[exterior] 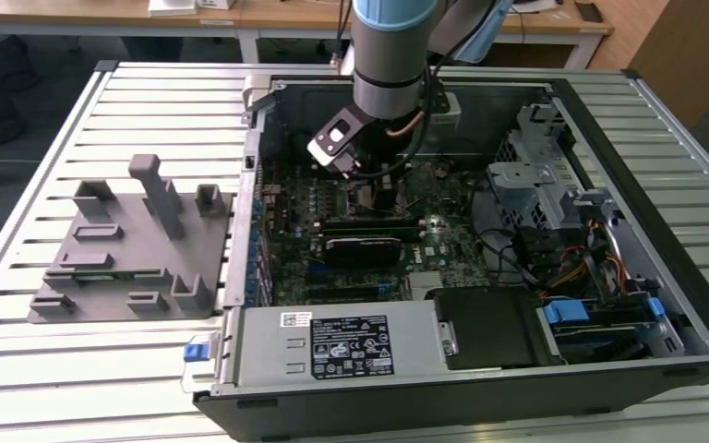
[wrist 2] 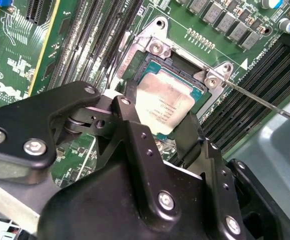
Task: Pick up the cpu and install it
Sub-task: 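Place the cpu into insertion slot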
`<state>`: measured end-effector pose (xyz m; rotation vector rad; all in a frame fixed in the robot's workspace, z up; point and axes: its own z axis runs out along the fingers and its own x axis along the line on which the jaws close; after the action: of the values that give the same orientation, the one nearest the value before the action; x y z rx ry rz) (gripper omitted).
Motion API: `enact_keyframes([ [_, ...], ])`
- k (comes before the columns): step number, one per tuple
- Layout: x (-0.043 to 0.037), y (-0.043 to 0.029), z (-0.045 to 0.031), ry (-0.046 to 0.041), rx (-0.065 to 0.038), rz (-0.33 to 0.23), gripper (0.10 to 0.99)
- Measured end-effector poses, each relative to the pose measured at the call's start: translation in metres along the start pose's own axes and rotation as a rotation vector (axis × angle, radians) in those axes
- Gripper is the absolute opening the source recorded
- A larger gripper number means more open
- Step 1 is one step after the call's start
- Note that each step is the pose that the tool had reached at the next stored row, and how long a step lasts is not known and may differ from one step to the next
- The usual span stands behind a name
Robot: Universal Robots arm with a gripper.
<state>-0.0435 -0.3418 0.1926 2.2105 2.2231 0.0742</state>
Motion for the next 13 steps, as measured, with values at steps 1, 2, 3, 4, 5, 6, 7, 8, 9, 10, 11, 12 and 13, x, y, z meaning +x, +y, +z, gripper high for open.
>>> enact_keyframes([
  [1, 0.0000, 0.0000, 0.0000, 0.0003, 0.000, -0.003, 0.541],
  [2, 0.0000, 0.0001, 0.0000, 0.0004, 0.000, -0.006, 0.537],
  [3, -0.0001, 0.0001, 0.0000, 0.0005, 0.000, -0.010, 0.537],
  [4, -0.0002, 0.0000, -0.0001, 0.0006, 0.000, -0.014, 0.537],
  [5, -0.0002, 0.0000, -0.0001, 0.0005, 0.000, -0.017, 0.537],
  [6, -0.0003, 0.0000, -0.0001, 0.0002, 0.001, -0.020, 0.537],
  [7, -0.0003, 0.0001, -0.0001, -0.0005, 0.001, -0.024, 0.537],
  [8, -0.0003, 0.0001, -0.0001, -0.0017, 0.001, -0.029, 0.537],
  [9, -0.0003, 0.0001, 0.0000, -0.0032, 0.001, -0.034, 0.537],
  [10, -0.0003, 0.0000, -0.0001, -0.0043, 0.001, -0.035, 0.537],
  [11, -0.0003, 0.0000, -0.0001, -0.0046, 0.001, -0.035, 0.537],
  [12, -0.0003, 0.0000, -0.0001, -0.0046, 0.001, -0.035, 0.537],
  [13, -0.0003, 0.0000, 0.0000, -0.0047, 0.001, -0.035, 0.537],
])
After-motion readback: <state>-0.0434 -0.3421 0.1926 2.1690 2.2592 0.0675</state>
